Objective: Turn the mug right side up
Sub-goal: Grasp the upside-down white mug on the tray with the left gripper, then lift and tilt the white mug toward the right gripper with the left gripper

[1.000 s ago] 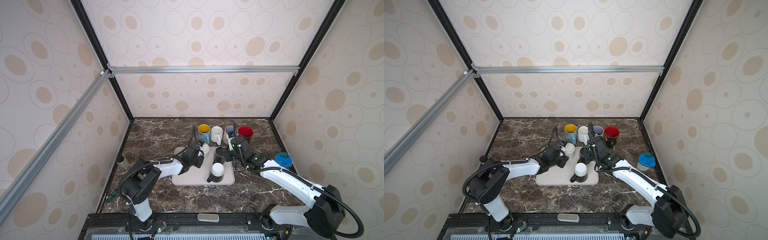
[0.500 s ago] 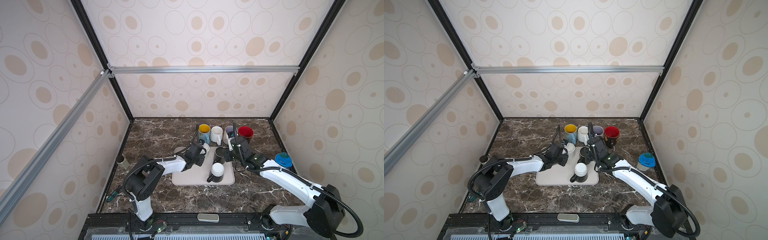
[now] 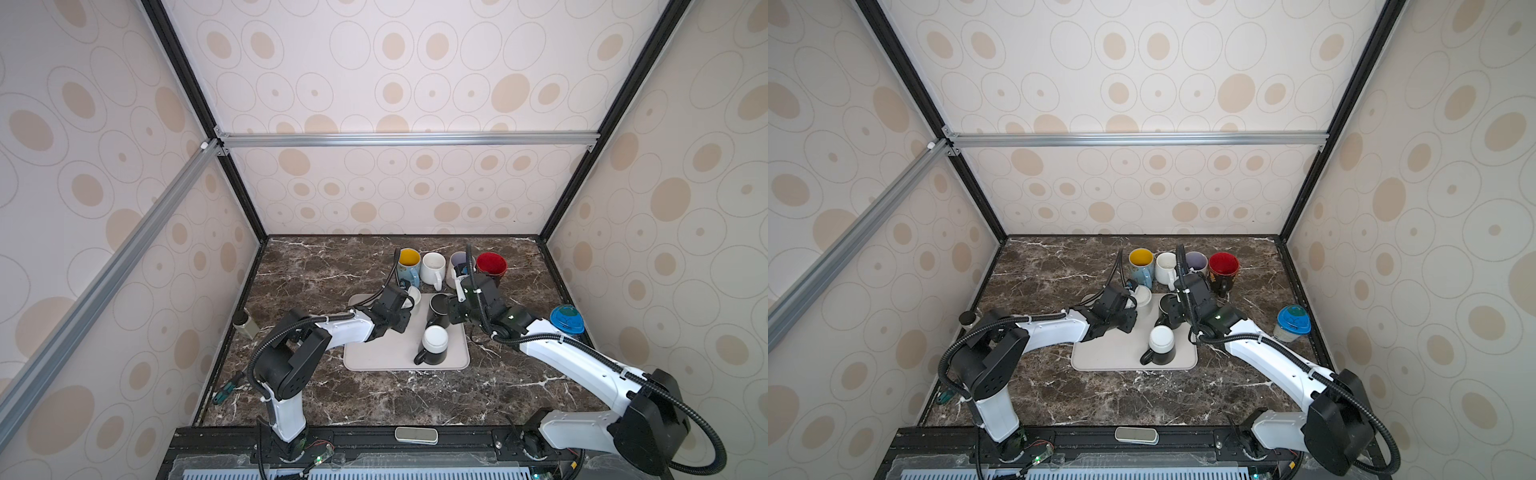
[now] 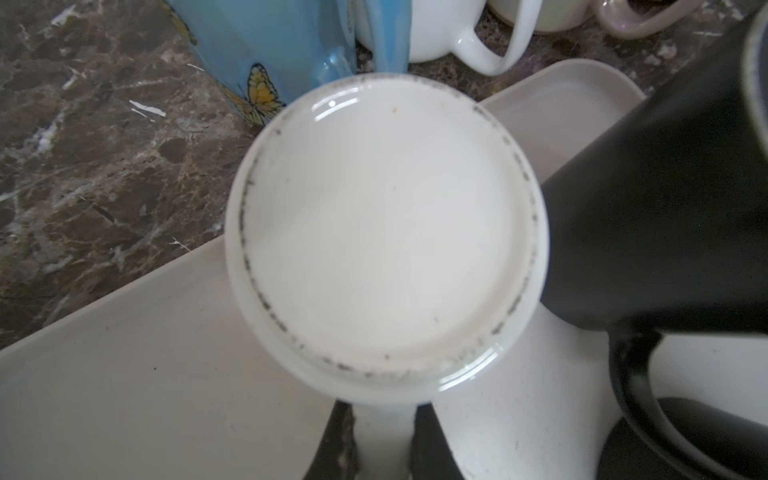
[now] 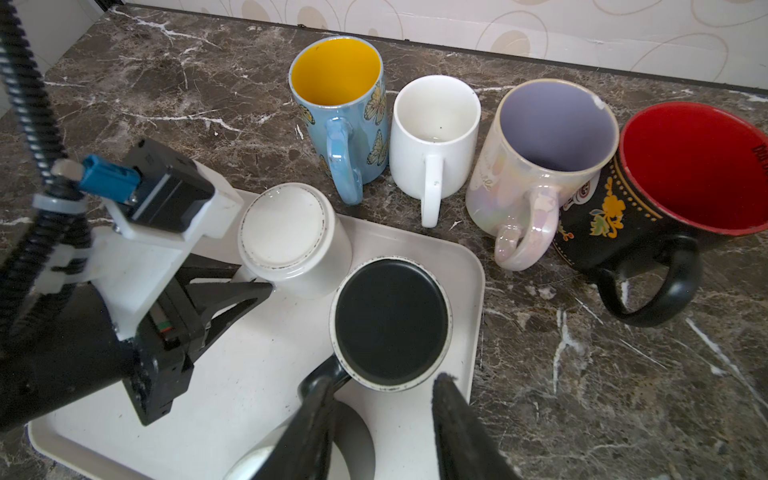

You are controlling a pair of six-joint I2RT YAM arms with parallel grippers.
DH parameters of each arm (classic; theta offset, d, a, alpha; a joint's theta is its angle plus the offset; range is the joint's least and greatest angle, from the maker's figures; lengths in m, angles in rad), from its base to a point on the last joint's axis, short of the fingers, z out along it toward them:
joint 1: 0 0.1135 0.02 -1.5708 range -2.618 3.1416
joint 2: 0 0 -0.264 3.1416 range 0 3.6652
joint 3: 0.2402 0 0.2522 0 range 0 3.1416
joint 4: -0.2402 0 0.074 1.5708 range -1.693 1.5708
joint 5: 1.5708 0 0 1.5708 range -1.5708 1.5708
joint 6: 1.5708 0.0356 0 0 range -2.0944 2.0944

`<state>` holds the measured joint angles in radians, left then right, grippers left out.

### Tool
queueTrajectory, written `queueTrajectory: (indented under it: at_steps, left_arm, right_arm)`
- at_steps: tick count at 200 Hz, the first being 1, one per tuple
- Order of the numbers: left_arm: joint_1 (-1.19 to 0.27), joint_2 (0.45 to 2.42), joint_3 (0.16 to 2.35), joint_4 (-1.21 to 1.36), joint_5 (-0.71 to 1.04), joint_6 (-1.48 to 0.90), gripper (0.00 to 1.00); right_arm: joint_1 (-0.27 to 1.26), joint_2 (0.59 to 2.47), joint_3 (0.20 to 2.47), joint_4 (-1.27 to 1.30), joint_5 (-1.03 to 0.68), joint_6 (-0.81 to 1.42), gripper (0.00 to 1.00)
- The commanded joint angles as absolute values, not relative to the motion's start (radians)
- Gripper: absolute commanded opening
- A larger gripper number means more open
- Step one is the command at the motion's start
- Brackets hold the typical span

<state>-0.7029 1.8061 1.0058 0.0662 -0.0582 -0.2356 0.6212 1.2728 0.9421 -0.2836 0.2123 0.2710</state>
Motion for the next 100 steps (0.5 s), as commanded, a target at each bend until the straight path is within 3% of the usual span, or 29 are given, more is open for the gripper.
queueTrajectory:
  at_steps: [1, 100]
  left_arm:
    - [-0.702, 1.781, 1.04, 0.076, -0.097, -0.243, 0.0]
    - [-0.702, 1.438, 0.891, 0.094, -0.149, -0.235, 0.0]
  right_arm:
    - [0.618, 1.278, 0.939, -0.278, 0.202, 0.271, 0.41]
    - [0.632, 1.236, 0.953, -0.252, 0.035, 0.343, 0.39]
